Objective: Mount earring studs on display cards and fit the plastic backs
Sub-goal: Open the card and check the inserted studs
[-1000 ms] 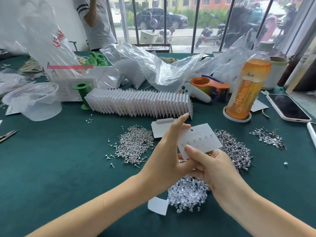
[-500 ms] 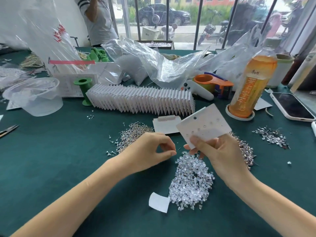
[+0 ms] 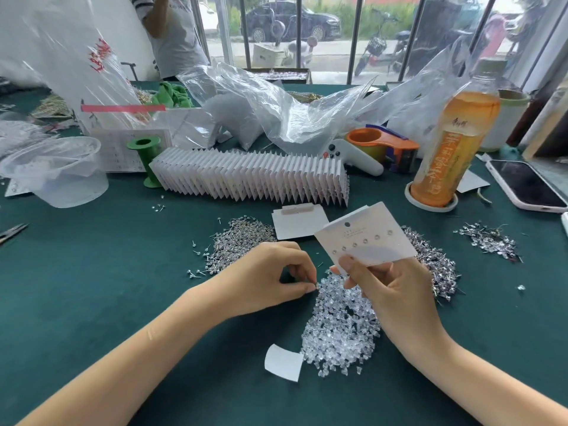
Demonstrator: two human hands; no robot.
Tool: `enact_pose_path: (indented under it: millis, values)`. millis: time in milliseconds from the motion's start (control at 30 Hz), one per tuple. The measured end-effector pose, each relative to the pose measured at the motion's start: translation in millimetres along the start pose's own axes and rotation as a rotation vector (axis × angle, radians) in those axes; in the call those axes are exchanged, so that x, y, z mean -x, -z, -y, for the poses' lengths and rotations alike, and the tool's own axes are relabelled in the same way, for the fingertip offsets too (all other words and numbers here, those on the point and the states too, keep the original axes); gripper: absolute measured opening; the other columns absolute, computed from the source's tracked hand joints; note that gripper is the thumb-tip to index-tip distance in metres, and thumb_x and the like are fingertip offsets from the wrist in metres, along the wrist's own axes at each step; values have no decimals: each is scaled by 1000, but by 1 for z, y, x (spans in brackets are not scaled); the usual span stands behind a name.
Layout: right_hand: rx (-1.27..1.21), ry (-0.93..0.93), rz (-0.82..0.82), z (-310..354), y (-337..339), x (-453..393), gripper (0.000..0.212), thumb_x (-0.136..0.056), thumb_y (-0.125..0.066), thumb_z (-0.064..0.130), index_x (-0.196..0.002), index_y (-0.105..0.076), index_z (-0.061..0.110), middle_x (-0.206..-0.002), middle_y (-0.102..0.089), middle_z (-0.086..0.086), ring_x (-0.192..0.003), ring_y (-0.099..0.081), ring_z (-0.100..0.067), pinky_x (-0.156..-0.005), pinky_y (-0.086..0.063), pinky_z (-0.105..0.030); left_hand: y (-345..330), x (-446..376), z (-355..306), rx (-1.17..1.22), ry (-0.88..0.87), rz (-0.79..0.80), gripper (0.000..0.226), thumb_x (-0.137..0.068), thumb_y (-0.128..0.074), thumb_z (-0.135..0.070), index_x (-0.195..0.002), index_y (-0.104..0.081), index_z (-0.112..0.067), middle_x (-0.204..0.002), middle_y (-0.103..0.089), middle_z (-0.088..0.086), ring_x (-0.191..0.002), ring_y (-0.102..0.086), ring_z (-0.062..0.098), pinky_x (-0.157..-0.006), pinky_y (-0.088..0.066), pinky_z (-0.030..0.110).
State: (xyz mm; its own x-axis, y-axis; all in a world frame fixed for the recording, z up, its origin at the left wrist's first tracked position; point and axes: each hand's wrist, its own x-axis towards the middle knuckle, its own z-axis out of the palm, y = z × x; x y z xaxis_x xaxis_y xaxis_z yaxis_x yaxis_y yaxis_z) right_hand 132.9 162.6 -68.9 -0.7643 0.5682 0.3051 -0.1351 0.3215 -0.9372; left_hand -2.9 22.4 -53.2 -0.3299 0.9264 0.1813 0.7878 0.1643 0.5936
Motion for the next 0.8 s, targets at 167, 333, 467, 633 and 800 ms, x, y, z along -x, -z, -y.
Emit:
enact_pose_path:
  millis: [167, 333, 467, 633, 800]
  values:
    - [16, -4, 22, -2, 0, 1, 14, -81, -72, 17, -95, -69, 19, -74, -72, 10, -56, -64, -6, -50, -41, -10, 0, 1, 0, -33, -3, 15, 8, -81, -68, -10, -85, -71, -17, -83, -60, -9, -77, -58, 3, -76, -42, 10]
    - [36, 42, 27, -6, -1, 1, 16, -81, -72, 19, -95, -68, 25, -78, -73, 12, -58, -65, -9, -50, -45, -16, -1, 2, 2, -49, -11, 32, 6, -82, -71, -15, -85, -70, -20, -83, -59, -14, -77, -58, 1, -74, -40, 7]
    - [337, 579, 57, -5, 5, -1, 17, -83, -71, 6, -93, -69, 19, -74, -69, 15, -58, -61, -5, -51, -49, -21, 3, -2, 4, 69, 81, -78, 7, -82, -70, -8, -83, -69, -15, -78, -63, -10, -71, -55, -4, -69, -37, 5]
    - [771, 1255, 190, -7, 10, 0, 29, -78, -72, 1, -97, -54, 14, -80, -71, -5, -61, -63, -20, -52, -51, -28, 20, -2, -2, 675, 307, -62, 1, -76, -72, -21, -76, -72, -20, -77, -70, -10, -73, -61, -1, -71, -46, 9]
    - [885, 1356, 191, -7, 11, 0, 26, -76, -73, 3, -96, -59, 12, -79, -72, -8, -58, -61, -19, -50, -50, -28, 18, 2, -11, 641, 312, 161, 7, -77, -73, -24, -82, -72, -19, -82, -70, -5, -80, -63, 4, -78, -48, 14]
